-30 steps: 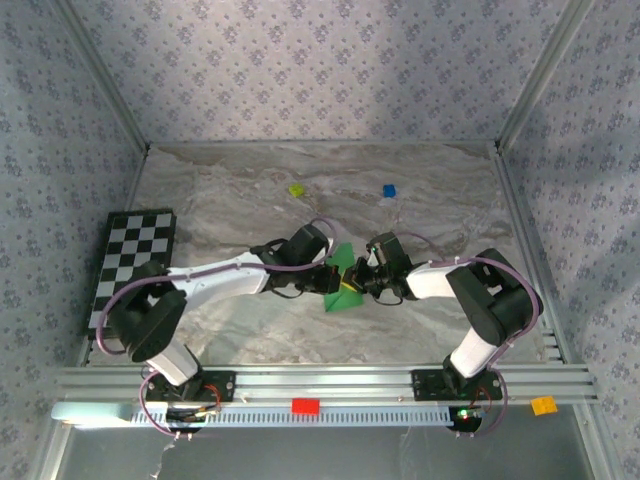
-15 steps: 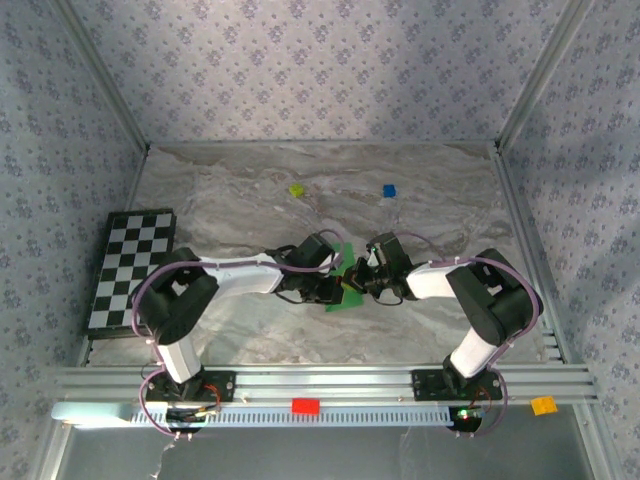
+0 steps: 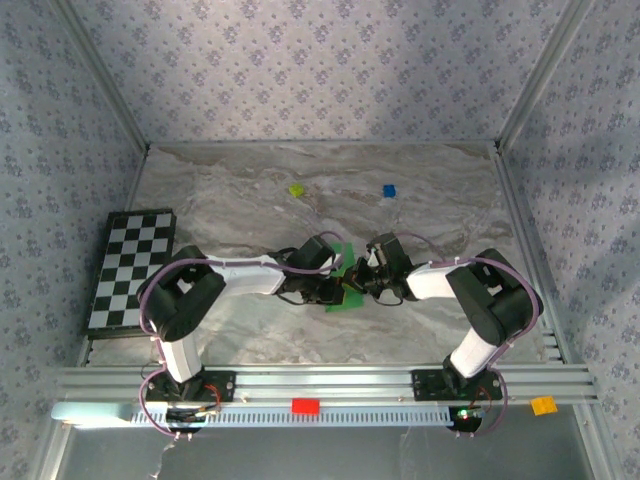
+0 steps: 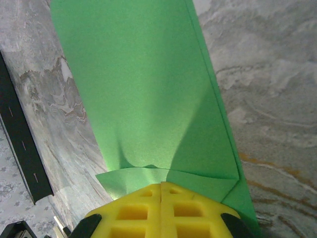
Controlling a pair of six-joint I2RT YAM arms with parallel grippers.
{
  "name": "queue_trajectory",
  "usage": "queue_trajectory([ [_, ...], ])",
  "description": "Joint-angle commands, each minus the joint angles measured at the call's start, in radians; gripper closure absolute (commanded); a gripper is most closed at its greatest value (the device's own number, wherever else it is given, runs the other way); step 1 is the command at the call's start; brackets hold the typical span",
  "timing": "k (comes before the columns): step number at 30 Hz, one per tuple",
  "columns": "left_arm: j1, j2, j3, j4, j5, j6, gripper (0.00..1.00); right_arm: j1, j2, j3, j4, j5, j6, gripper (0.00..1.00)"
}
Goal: Fold a paper plane with a square sheet of paper (pick it up from the middle)
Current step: Fold the triangle a second time at the center of the table.
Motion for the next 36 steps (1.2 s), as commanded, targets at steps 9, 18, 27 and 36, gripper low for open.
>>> queue_trajectory([
  [9, 0.009, 0.011, -0.024, 0.019, -0.025, -0.021, 0.96, -0.004, 0.027, -0.038, -0.096, 0.077, 0.005, 1.00],
  [18, 0.009, -0.008, -0.120, 0.082, -0.020, -0.071, 0.96, -0.006, 0.033, -0.042, -0.095, 0.078, 0.003, 1.00],
  [27, 0.009, -0.058, -0.199, 0.106, -0.015, -0.105, 0.95, -0.010, 0.051, -0.038, -0.091, 0.075, 0.000, 1.00],
  [36, 0.008, -0.074, -0.258, 0.144, 0.019, -0.129, 0.94, -0.012, 0.047, -0.040, -0.093, 0.076, -0.002, 1.00],
])
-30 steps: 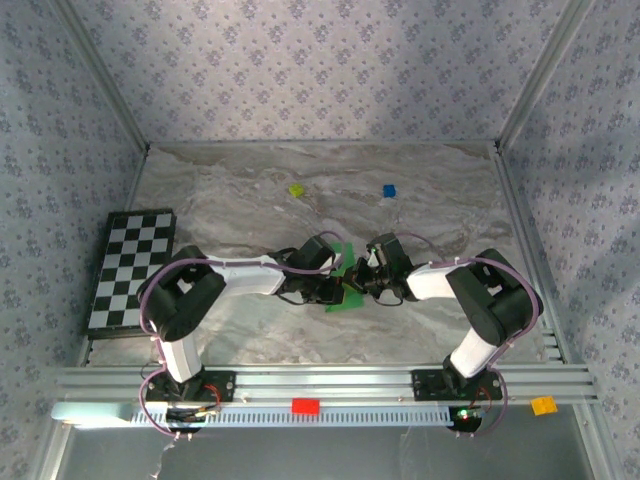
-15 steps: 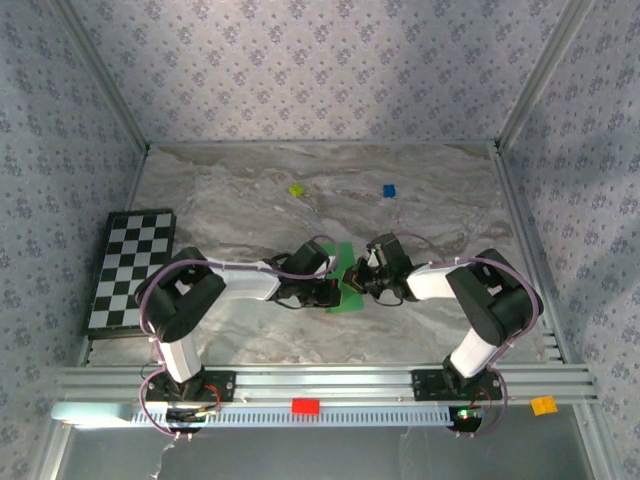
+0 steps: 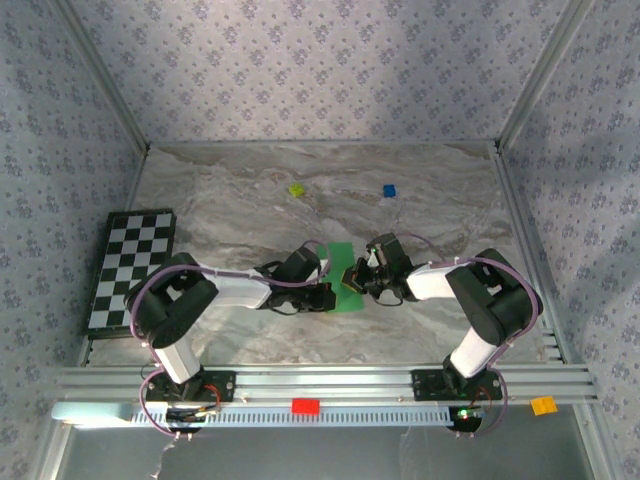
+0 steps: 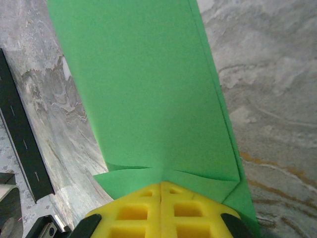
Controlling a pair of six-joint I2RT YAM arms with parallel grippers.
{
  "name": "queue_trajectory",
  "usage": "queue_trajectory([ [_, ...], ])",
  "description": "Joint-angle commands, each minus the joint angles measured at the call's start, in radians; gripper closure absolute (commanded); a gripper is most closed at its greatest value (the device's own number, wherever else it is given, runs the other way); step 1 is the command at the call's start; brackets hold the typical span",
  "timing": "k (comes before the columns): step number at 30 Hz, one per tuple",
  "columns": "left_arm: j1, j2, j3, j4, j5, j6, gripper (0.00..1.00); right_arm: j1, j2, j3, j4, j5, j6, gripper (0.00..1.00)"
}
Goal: Fold a paper plane with a square sheet of paper (pick it up from the middle)
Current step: Fold the triangle a second time at the center of the table.
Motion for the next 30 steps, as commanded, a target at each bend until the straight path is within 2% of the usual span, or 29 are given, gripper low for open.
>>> queue_trajectory([
  [1, 0.002, -0.001, -0.047, -0.097, 0.034, -0.014, 0.94, -0.012, 0.042, -0.035, -0.105, 0.081, -0.002, 1.00],
  [19, 0.001, -0.052, 0.002, -0.077, 0.011, 0.028, 0.99, -0.008, 0.033, -0.039, -0.104, 0.085, 0.003, 1.00],
  [30, 0.002, -0.068, -0.037, -0.048, 0.005, 0.023, 0.99, -0.007, 0.035, -0.039, -0.102, 0.085, 0.002, 1.00],
])
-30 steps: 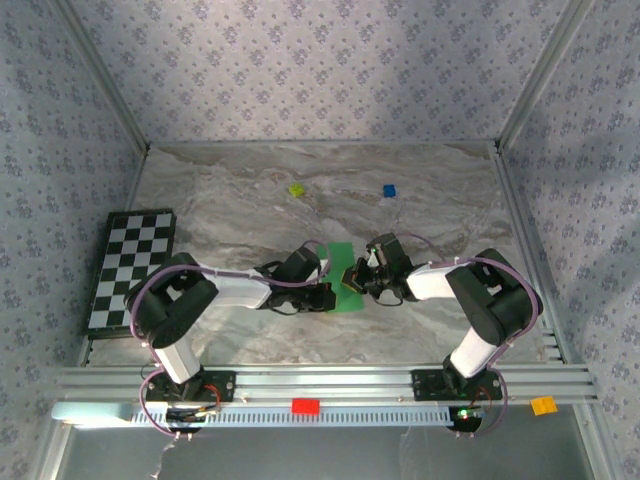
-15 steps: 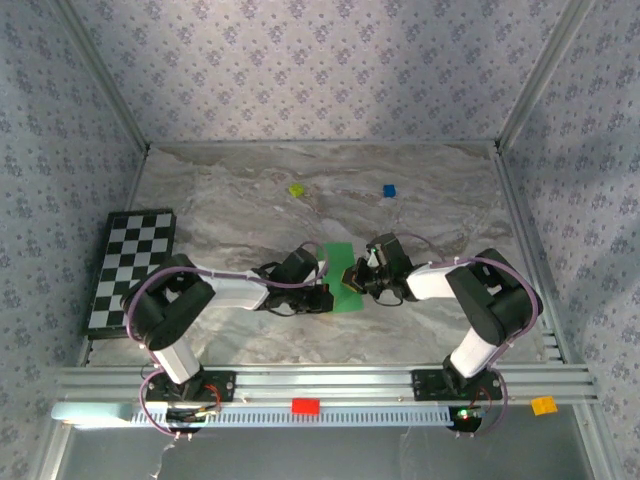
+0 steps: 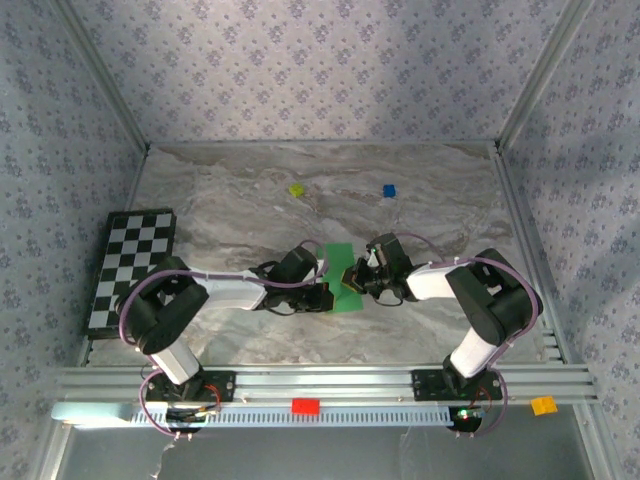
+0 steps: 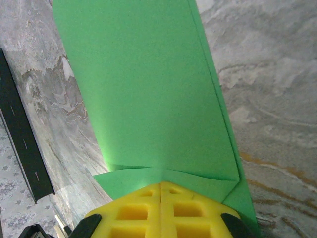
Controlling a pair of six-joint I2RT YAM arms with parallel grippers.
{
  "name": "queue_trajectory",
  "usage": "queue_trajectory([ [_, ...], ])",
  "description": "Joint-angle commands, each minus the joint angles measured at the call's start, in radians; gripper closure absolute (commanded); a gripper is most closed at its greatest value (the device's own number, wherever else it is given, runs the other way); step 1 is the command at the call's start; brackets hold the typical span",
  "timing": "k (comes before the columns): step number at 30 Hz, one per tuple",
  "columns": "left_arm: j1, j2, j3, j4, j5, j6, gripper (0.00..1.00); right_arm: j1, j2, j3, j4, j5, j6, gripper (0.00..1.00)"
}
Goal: Fold a paper plane with a square sheet of paper (pick it up from the middle)
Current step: Fold the triangle a second time at the center of the table.
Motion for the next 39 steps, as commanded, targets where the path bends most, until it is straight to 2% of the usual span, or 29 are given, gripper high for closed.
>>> queue_trajectory([
  [1, -0.002, -0.006, -0.028, -0.019, -0.005, 0.010, 1.00, -0.006, 0.036, -0.039, -0.102, 0.087, 0.003, 1.00],
  [10, -0.003, 0.056, -0.050, -0.047, 0.015, -0.020, 1.00, -0.004, 0.042, -0.042, -0.100, 0.088, 0.005, 1.00],
  [22, 0.005, -0.105, 0.042, -0.111, -0.051, 0.041, 0.98, -0.006, 0.037, -0.042, -0.098, 0.086, 0.000, 1.00],
  [33, 0.016, 0.092, 0.177, -0.112, -0.027, 0.081, 0.99, -0.006, 0.043, -0.042, -0.095, 0.076, -0.004, 1.00],
  [39, 0.016, 0.141, 0.127, -0.120, -0.032, 0.058, 1.00, -0.008, 0.038, -0.040, -0.092, 0.072, -0.006, 1.00],
])
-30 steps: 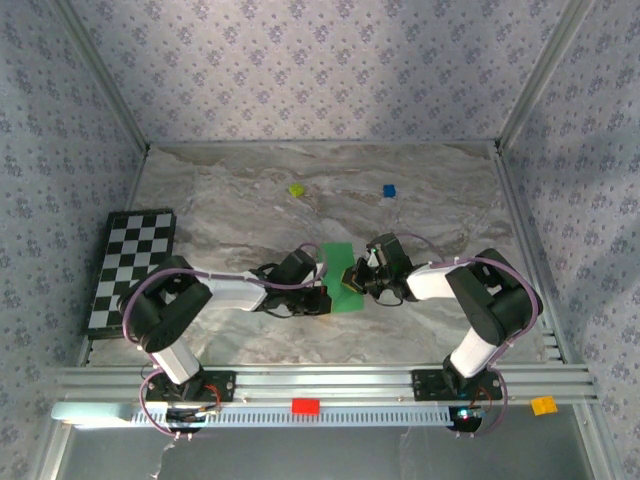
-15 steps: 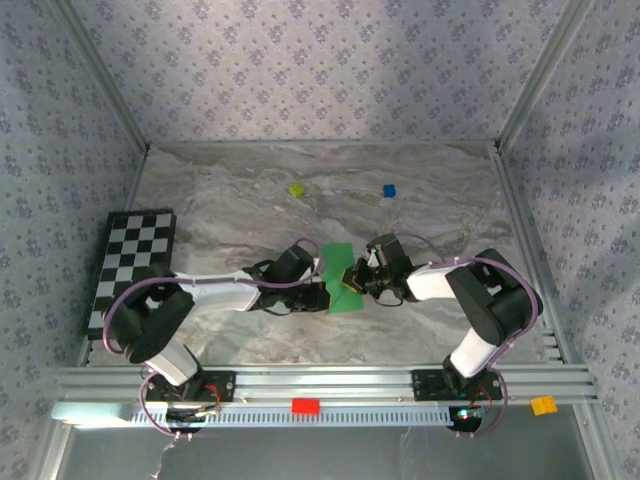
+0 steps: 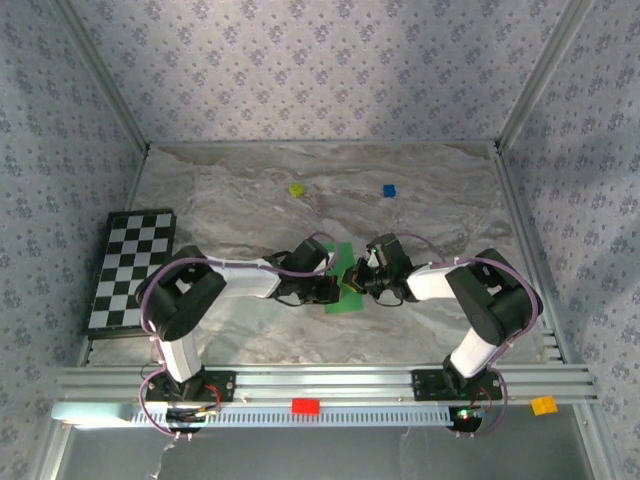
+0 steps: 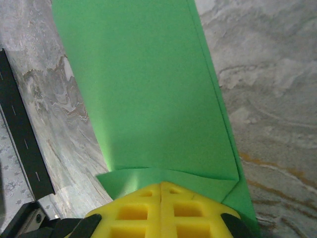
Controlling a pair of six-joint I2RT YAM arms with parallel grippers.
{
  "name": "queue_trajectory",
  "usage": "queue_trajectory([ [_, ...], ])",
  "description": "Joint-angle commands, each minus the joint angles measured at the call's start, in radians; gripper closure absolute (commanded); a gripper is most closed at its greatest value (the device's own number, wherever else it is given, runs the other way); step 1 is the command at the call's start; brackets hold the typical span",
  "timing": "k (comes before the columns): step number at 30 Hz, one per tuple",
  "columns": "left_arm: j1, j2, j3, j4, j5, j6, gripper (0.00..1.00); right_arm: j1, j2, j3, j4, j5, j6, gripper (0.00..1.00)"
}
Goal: Fold a paper plane with a square sheet of paper (pick it up from the middle)
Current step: Fold the triangle a second time at the center of the table.
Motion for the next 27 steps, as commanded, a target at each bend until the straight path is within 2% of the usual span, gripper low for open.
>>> queue_trajectory([
  [1, 0.001, 0.018, -0.043, -0.029, -0.016, -0.008, 1.00, -0.009, 0.036, -0.034, -0.106, 0.069, -0.008, 1.00],
  [6, 0.002, 0.026, -0.083, -0.017, -0.017, -0.022, 1.00, -0.010, 0.012, -0.022, -0.091, 0.046, -0.024, 1.00],
  [15, 0.002, 0.029, -0.063, -0.034, -0.024, -0.005, 1.00, -0.018, -0.105, 0.046, -0.170, 0.013, -0.141, 0.96],
  [20, 0.001, 0.026, -0.067, -0.034, -0.033, -0.006, 1.00, 0.007, -0.049, 0.055, -0.116, -0.048, -0.152, 0.97],
  [23, 0.001, 0.029, -0.066, -0.033, -0.036, -0.010, 1.00, 0.006, 0.004, 0.063, -0.148, -0.032, -0.145, 0.98],
  [27, 0.002, 0.032, -0.065, -0.041, -0.034, -0.009, 1.00, -0.058, 0.027, 0.034, -0.159, 0.002, -0.144, 0.99],
])
